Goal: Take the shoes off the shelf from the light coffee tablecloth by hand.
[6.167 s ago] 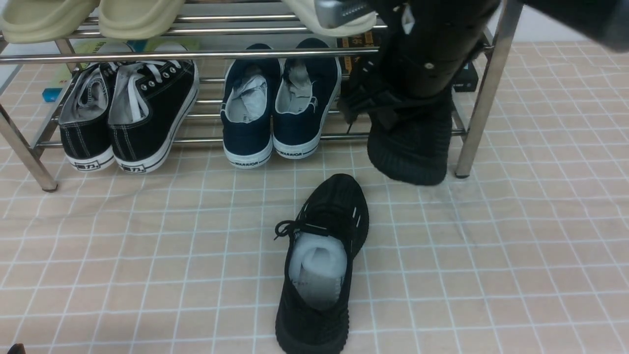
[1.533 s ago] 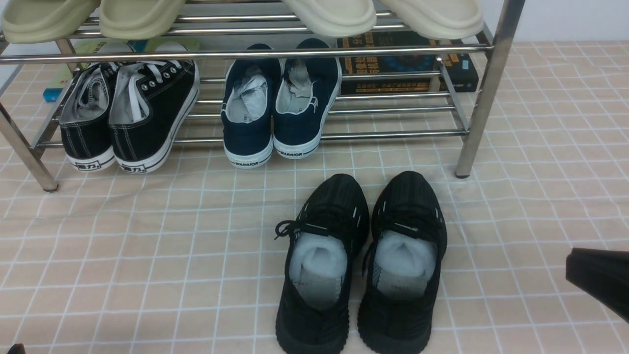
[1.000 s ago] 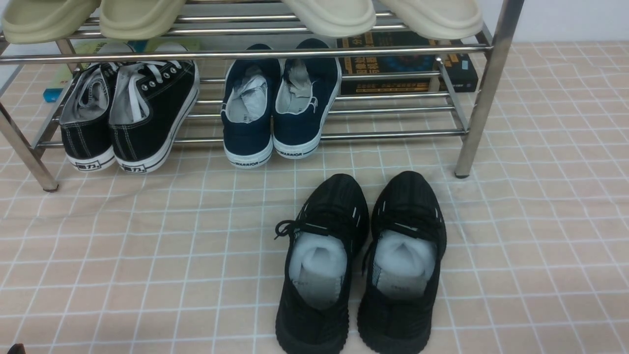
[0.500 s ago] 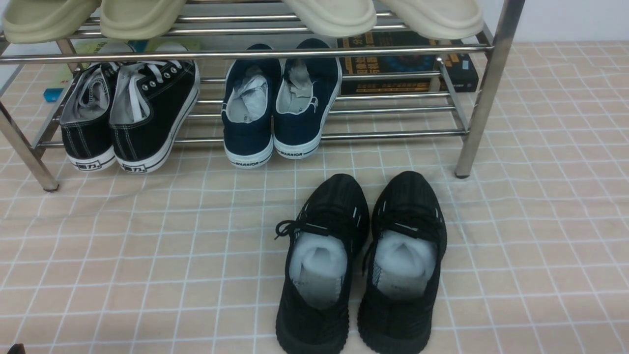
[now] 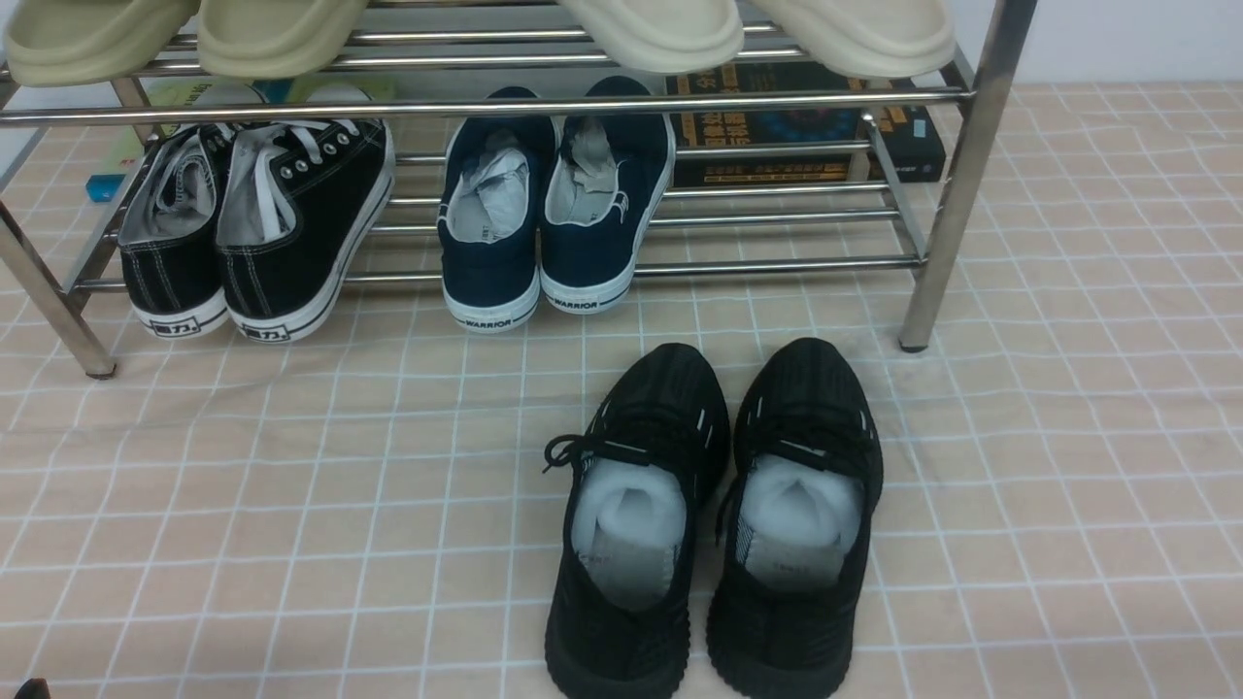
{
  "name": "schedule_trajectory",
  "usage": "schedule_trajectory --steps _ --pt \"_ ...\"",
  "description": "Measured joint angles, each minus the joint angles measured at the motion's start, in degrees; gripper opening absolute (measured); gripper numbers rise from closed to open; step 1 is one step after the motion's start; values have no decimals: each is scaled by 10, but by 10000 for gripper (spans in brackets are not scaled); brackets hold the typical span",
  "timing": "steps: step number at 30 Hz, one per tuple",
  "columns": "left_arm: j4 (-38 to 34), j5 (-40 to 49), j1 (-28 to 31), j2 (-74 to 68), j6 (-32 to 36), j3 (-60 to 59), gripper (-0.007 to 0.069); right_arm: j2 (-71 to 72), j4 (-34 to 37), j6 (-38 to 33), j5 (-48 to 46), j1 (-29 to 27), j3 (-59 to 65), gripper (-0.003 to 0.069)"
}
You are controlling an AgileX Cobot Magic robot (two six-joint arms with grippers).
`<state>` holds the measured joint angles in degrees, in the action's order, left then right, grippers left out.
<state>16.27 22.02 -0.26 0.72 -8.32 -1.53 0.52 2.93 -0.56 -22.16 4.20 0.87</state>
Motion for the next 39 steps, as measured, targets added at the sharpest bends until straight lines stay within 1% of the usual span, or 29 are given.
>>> schedule_trajectory --steps 39 --pt "0 0 0 0 0 0 239 0 0 0 0 0 0 105"
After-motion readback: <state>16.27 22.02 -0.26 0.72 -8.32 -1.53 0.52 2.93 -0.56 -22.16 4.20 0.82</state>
